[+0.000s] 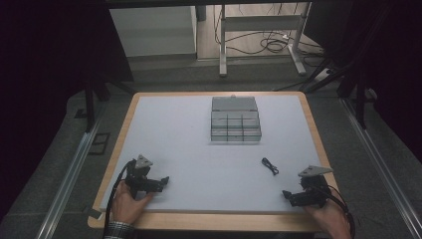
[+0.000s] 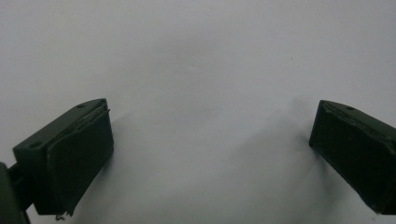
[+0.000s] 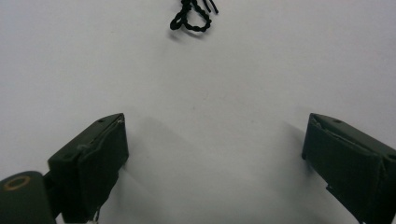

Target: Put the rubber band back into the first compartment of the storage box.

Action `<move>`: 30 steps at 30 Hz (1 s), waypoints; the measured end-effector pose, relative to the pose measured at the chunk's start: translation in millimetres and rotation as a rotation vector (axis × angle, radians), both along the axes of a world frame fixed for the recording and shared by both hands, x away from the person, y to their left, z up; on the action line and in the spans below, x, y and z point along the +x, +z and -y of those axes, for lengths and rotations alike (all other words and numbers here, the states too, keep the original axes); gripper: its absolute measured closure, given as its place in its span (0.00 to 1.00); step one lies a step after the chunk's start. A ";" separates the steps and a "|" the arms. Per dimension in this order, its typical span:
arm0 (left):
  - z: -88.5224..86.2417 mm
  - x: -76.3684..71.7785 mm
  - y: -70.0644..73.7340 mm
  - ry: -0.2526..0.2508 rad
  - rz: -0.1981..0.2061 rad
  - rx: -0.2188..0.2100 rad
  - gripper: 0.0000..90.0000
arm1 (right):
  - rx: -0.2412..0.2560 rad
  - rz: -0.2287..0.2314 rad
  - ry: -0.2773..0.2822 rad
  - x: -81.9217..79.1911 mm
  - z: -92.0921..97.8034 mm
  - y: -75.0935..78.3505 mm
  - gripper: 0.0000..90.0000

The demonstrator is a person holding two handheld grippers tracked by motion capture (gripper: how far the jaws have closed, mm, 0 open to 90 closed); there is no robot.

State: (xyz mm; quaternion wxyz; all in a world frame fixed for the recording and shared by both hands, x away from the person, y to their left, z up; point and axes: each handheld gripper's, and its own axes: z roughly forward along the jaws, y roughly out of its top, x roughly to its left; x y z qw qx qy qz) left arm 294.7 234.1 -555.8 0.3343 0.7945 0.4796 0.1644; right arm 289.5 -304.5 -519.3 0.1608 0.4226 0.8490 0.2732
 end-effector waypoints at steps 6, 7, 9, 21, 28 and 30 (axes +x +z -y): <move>0.3 -0.3 -0.1 0.004 -0.001 -0.003 0.00 | 0.004 0.001 0.003 -0.3 0.4 -0.4 0.07; 0.0 -0.1 -0.1 0.000 0.000 0.000 0.00 | 0.003 0.002 0.004 -0.1 0.3 -0.5 0.06; 0.0 -0.1 -0.1 0.000 0.000 -0.001 0.00 | 0.003 -0.001 0.014 0.3 0.2 -1.0 0.04; 0.3 -0.4 -0.1 0.004 -0.001 -0.003 0.00 | -0.009 -0.012 0.019 1.1 -2.1 -1.0 0.02; 0.0 -0.2 -0.1 0.000 0.001 0.000 0.00 | -0.019 -0.027 0.006 2.6 -3.9 1.0 0.04; 0.0 -0.2 0.0 0.000 0.001 0.000 0.00 | -0.023 -0.030 -0.004 3.3 -4.3 2.0 0.05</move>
